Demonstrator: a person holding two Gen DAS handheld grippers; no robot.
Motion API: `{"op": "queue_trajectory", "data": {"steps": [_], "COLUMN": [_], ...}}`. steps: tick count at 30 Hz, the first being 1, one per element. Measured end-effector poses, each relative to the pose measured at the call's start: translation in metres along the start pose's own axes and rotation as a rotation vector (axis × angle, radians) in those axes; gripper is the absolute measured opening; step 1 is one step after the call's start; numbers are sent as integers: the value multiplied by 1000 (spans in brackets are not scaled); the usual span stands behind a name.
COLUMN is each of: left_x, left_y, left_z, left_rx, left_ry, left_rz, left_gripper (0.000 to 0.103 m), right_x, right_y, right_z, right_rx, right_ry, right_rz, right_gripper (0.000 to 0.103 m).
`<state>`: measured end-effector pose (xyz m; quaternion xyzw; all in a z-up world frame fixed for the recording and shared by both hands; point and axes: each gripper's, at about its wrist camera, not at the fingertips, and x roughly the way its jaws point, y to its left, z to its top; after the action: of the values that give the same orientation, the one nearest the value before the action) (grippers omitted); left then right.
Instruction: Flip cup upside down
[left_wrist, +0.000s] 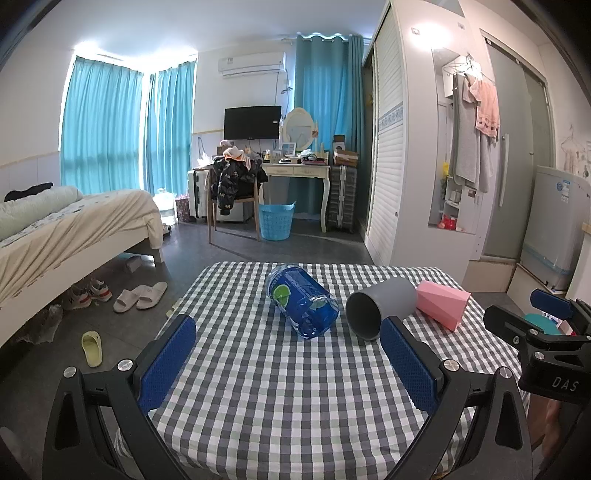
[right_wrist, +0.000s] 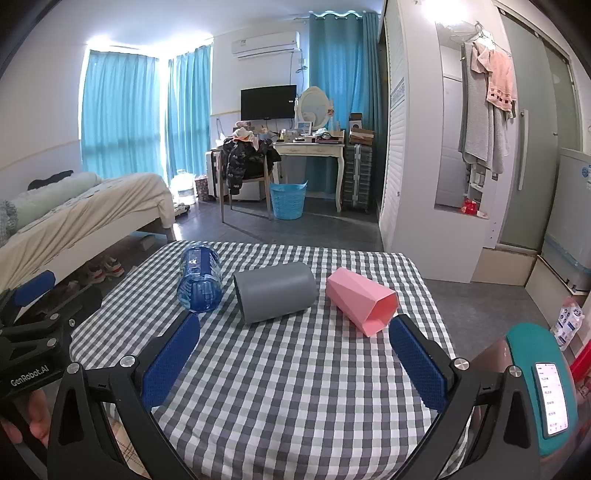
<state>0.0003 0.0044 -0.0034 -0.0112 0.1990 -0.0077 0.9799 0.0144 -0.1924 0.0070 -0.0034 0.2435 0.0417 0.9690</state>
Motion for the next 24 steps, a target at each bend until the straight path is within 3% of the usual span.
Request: {"op": "queue_trajectory", "data": {"steps": [24], "left_x": [-1], "left_y": [-3], "left_z": [0], "left_rx": [-1], "left_ry": [10], "left_rz": [4], "left_gripper": [103], "right_x": [2], "right_y": [3], "right_z": [-3], "right_rx": [-17], "right_ry": [8], "right_rz": [21], "right_gripper": [103]}}
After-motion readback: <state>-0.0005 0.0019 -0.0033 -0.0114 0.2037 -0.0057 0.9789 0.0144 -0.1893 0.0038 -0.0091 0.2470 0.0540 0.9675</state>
